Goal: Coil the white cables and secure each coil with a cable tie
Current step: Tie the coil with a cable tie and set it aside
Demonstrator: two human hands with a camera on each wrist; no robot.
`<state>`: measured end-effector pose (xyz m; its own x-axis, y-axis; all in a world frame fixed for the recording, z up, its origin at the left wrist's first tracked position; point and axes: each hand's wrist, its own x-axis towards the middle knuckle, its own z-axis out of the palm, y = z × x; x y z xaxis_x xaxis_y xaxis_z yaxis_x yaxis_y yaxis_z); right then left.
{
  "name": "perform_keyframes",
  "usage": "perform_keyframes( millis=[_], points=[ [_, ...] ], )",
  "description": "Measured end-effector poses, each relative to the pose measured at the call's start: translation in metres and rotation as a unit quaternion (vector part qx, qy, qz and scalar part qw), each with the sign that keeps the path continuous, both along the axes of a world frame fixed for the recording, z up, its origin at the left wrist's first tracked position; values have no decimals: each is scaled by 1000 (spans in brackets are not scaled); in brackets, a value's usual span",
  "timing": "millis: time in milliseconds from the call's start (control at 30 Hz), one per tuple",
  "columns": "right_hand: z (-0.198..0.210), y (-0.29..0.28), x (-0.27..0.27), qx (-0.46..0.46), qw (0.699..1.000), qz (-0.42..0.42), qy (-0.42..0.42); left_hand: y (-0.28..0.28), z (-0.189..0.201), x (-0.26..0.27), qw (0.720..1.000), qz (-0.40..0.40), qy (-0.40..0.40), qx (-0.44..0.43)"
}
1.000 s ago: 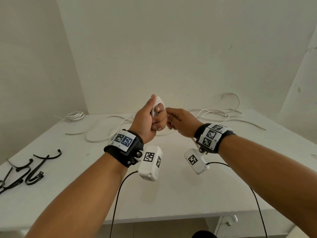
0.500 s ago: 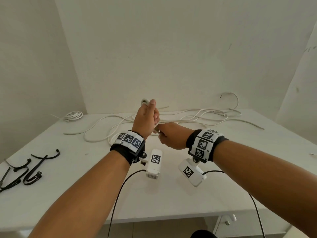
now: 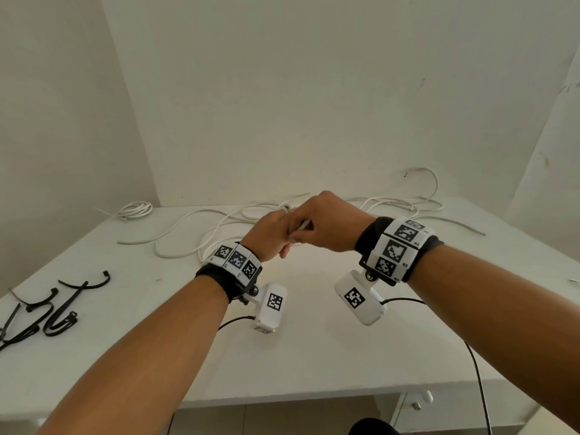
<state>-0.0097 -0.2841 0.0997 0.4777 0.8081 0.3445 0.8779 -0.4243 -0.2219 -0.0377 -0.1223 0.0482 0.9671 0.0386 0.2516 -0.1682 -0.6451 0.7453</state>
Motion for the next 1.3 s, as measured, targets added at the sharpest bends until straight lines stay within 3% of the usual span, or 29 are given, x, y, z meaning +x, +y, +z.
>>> perform_keyframes(
  millis=[67,133,233,300,433,533,867,1133,1233,1300],
  points=[
    [-2,-3,6,69,998,2,7,-4,5,-6,999,-40,23,-28],
    [-5,-5,12,131,991,18,2,-9,8,-10,990,-76,32,-114],
    [-11,-7,17,211,975,72,-1,-14,14,-14,957,-119,57,-257],
    [-15,-8,18,249,965,82,18,-17,20,-14,937,-147,81,-307],
    [-22,-6,18,290,940,77,162,-13,21,-11,922,-200,88,-320],
    [-25,-2,17,312,926,86,195,-10,19,-8,920,-202,88,-323],
    [-23,14,13,386,911,-12,146,-19,27,-5,929,-109,35,-351],
    [-26,16,11,384,908,-55,161,-25,31,-10,929,97,-8,-358],
    [-26,20,11,398,899,-68,173,-24,31,-7,917,101,-14,-386],
    [-24,22,13,413,890,-80,174,-23,33,-5,900,50,19,-433]
  ],
)
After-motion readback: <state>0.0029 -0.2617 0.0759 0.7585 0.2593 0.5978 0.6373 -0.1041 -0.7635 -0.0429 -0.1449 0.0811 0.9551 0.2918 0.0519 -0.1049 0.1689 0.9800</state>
